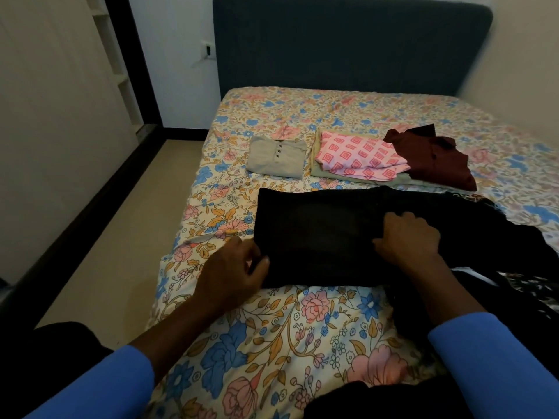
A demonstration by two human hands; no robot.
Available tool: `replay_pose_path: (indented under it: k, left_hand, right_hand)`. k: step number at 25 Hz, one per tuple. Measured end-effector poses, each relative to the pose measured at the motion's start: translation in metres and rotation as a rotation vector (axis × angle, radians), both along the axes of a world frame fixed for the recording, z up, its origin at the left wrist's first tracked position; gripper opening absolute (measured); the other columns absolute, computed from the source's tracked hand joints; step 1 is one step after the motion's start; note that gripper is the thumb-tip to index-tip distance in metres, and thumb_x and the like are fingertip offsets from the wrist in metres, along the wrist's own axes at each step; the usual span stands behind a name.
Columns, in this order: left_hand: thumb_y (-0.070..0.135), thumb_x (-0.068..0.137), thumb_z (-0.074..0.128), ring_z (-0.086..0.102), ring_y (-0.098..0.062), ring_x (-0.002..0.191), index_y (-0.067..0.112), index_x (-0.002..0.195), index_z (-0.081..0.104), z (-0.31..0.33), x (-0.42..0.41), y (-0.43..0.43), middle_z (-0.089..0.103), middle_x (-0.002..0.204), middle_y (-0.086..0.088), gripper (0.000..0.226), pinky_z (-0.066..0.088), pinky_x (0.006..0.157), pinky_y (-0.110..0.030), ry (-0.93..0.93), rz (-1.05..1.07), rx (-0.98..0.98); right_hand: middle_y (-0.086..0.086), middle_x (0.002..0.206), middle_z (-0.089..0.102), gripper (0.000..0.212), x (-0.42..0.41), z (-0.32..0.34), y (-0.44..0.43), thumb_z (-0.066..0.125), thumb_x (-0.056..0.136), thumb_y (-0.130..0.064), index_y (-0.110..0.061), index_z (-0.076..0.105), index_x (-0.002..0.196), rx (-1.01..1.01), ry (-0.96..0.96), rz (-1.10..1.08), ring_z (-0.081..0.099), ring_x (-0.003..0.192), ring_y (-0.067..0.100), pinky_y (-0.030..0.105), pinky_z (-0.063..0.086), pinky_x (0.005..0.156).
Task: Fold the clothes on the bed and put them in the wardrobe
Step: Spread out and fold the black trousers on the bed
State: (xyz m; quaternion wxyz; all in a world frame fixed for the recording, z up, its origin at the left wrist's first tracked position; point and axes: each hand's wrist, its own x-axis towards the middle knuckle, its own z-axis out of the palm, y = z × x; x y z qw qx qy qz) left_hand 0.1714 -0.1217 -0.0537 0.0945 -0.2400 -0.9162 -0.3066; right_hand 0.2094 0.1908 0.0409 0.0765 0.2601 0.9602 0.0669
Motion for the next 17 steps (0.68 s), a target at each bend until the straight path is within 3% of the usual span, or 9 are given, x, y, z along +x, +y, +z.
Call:
replay_pose_path:
  k: [3, 5, 7, 10, 12, 15, 17]
  left_hand:
    - [0.062, 0.094, 0.060, 0.065, -0.021, 0.100, 0.017, 0.126, 0.058, 0.017, -0.038, 0.025, 0.067, 0.115, -0.003, 0.055, 0.055, 0.084, -0.036, -0.356, 0.315, 0.133]
    - [0.059, 0.089, 0.071, 0.062, -0.026, 0.102, 0.014, 0.126, 0.056, 0.026, -0.061, 0.043, 0.065, 0.122, -0.009, 0.060, 0.053, 0.089, -0.038, -0.641, 0.386, 0.209]
    - [0.045, 0.084, 0.080, 0.063, -0.028, 0.101, 0.009, 0.129, 0.054, 0.035, -0.071, 0.063, 0.065, 0.119, -0.012, 0.063, 0.055, 0.090, -0.041, -0.817, 0.408, 0.323]
    - [0.017, 0.092, 0.073, 0.062, -0.028, 0.081, 0.004, 0.120, 0.054, 0.053, -0.074, 0.071, 0.061, 0.094, -0.013, 0.036, 0.053, 0.065, -0.040, -0.962, 0.441, 0.585]
    - [0.010, 0.095, 0.068, 0.062, -0.031, 0.080, 0.009, 0.118, 0.054, 0.066, -0.080, 0.063, 0.062, 0.097, -0.016, 0.028, 0.048, 0.057, -0.042, -1.103, 0.469, 0.794]
    - [0.011, 0.095, 0.064, 0.067, -0.032, 0.090, 0.008, 0.119, 0.060, 0.082, -0.083, 0.048, 0.069, 0.106, -0.019, 0.025, 0.053, 0.067, -0.045, -1.239, 0.412, 0.880]
    - [0.010, 0.093, 0.062, 0.067, -0.029, 0.088, 0.007, 0.109, 0.064, 0.100, -0.079, 0.055, 0.070, 0.099, -0.016, 0.016, 0.055, 0.078, -0.040, -1.248, 0.316, 0.862]
  right_hand:
    - [0.016, 0.158, 0.034, 0.077, -0.017, -0.023, -0.024, 0.053, 0.096, -0.066, -0.026, 0.031, 0.158, -0.218, 0.008, 0.213, 0.040, 0.143, 0.036, 0.054, 0.042, 0.110]
    - [0.015, 0.165, 0.023, 0.081, -0.021, -0.043, -0.024, 0.042, 0.096, -0.073, -0.028, 0.024, 0.162, -0.204, -0.113, 0.274, 0.029, 0.150, 0.037, 0.057, 0.030, 0.118]
    - [0.011, 0.168, 0.021, 0.083, -0.022, -0.053, -0.013, 0.036, 0.096, -0.076, -0.029, 0.022, 0.162, -0.227, -0.100, 0.303, 0.025, 0.152, 0.034, 0.054, 0.027, 0.120]
    - [0.007, 0.171, 0.016, 0.086, -0.023, -0.062, -0.013, 0.029, 0.094, -0.081, -0.031, 0.019, 0.163, -0.278, -0.024, 0.378, 0.015, 0.157, 0.030, 0.054, 0.020, 0.124]
    - [0.006, 0.173, 0.009, 0.089, -0.026, -0.068, -0.023, 0.025, 0.093, -0.084, -0.032, 0.014, 0.164, -0.321, -0.009, 0.424, 0.006, 0.159, 0.029, 0.055, 0.011, 0.126]
    - [0.004, 0.173, 0.007, 0.087, -0.032, -0.068, -0.039, 0.027, 0.094, -0.082, -0.032, 0.014, 0.164, -0.501, -0.011, 0.438, 0.001, 0.159, 0.028, 0.054, 0.006, 0.126]
    - [0.004, 0.171, 0.020, 0.084, -0.031, -0.050, -0.037, 0.031, 0.096, -0.079, -0.028, 0.025, 0.163, -0.819, 0.043, 0.377, 0.015, 0.158, 0.027, 0.051, 0.017, 0.126]
